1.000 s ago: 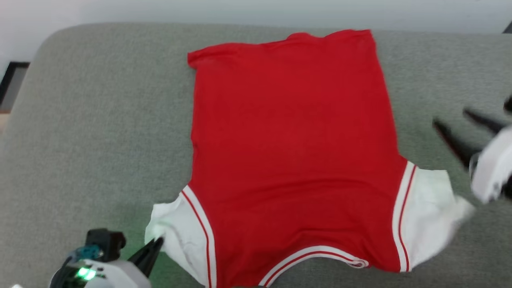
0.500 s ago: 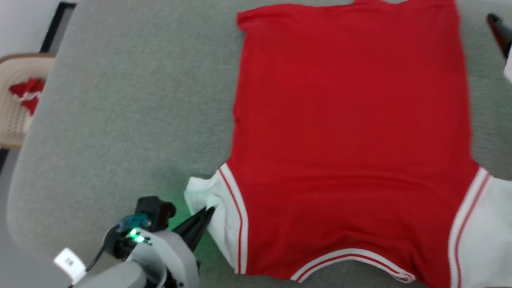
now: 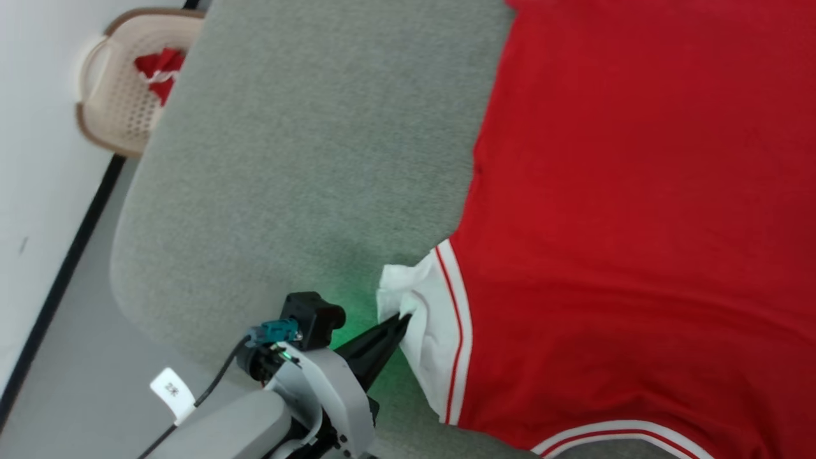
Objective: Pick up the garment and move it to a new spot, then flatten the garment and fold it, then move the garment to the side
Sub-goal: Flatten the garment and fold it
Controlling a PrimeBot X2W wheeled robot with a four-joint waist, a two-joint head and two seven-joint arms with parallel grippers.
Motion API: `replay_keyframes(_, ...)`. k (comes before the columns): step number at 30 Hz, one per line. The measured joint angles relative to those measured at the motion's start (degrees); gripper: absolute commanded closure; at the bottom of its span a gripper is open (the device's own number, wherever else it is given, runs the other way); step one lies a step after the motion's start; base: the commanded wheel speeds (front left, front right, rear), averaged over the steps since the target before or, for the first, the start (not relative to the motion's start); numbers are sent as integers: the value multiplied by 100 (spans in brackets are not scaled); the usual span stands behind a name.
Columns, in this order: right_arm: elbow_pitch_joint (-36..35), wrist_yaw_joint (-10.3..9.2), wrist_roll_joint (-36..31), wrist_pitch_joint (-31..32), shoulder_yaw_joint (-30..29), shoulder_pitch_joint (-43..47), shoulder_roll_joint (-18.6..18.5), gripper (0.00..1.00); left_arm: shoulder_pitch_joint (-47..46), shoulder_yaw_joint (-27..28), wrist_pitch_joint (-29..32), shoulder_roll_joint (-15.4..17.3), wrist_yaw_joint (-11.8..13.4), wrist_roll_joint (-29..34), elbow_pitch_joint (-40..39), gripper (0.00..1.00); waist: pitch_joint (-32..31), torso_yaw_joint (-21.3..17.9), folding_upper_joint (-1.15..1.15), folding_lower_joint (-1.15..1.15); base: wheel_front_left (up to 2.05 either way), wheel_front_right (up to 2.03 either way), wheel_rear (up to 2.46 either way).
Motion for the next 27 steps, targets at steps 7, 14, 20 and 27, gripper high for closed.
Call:
replay_keyframes(7,533,10,-586,482,-619,-494,-253,13,-13,-18,-108,-176,-172,-27,146,100,219,289,0,0,0,0,0)
replay_keyframes(14,501,18,-1486,1293,-1512,-517,-335,100,-43,-29,-174,-268,-297,-48,337,100,218,307,0,0,0,0,0)
replay_keyframes(20,482,15,-2205,1462,-2147,-543,-107,100,-87,0,-244,-256,-333,-41,491,100,159,196,0,-1,0,0,0)
replay_keyframes(27,380,-3,-2575,1603,-2369,-357,394,100,-71,62,-312,-83,-310,-42,600,100,-38,-61,0,0,0,0,0)
